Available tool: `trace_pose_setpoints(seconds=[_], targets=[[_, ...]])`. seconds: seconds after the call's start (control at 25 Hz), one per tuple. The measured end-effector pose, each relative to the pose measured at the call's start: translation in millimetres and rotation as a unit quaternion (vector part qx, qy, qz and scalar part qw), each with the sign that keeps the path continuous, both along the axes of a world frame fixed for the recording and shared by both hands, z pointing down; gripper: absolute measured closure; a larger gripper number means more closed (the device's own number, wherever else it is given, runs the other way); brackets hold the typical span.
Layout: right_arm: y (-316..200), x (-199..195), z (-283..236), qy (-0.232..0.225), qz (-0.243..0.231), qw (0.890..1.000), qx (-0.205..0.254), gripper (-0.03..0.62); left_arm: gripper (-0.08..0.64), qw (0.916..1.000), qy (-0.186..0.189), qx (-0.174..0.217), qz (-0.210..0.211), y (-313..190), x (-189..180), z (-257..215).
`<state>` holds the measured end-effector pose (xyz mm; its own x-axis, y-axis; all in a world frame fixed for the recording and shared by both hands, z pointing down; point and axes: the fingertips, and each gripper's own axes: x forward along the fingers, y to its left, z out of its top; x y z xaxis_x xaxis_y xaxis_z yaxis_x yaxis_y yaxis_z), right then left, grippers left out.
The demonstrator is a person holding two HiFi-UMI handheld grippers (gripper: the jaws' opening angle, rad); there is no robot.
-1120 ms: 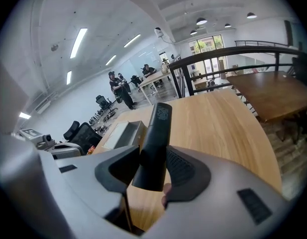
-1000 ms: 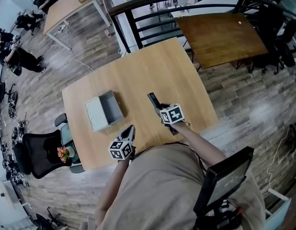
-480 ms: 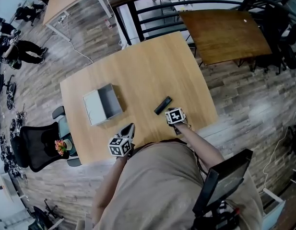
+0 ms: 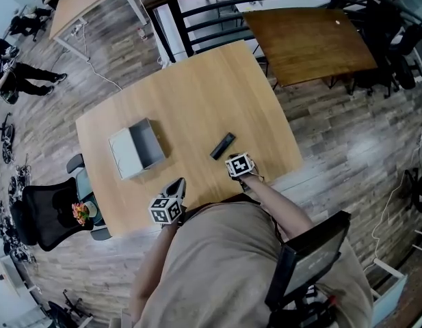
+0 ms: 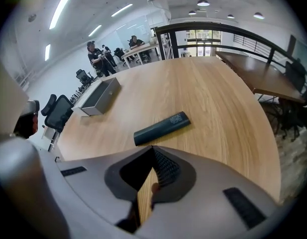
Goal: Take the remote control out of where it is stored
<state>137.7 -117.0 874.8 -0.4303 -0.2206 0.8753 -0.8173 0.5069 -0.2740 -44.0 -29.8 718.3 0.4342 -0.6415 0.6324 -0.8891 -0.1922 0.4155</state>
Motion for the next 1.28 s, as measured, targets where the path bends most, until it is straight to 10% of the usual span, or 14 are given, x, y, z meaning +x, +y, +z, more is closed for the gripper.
trace_pose_setpoints(seconds=[0.6, 1.28], targets=[[20.6, -28.9, -81.3, -0.155, 0.016, 0.987, 0.045, 0.591, 0.566, 0.9985, 0.029, -0.002, -0.047, 47.0, 2.6, -15.6], [29.0, -105.3, -289.5, -0.338, 0.020, 0.923, 0.185, 0.590, 0.566, 0.9742, 0.082, 0.115, -0.176, 136.1, -88.3, -109.9]])
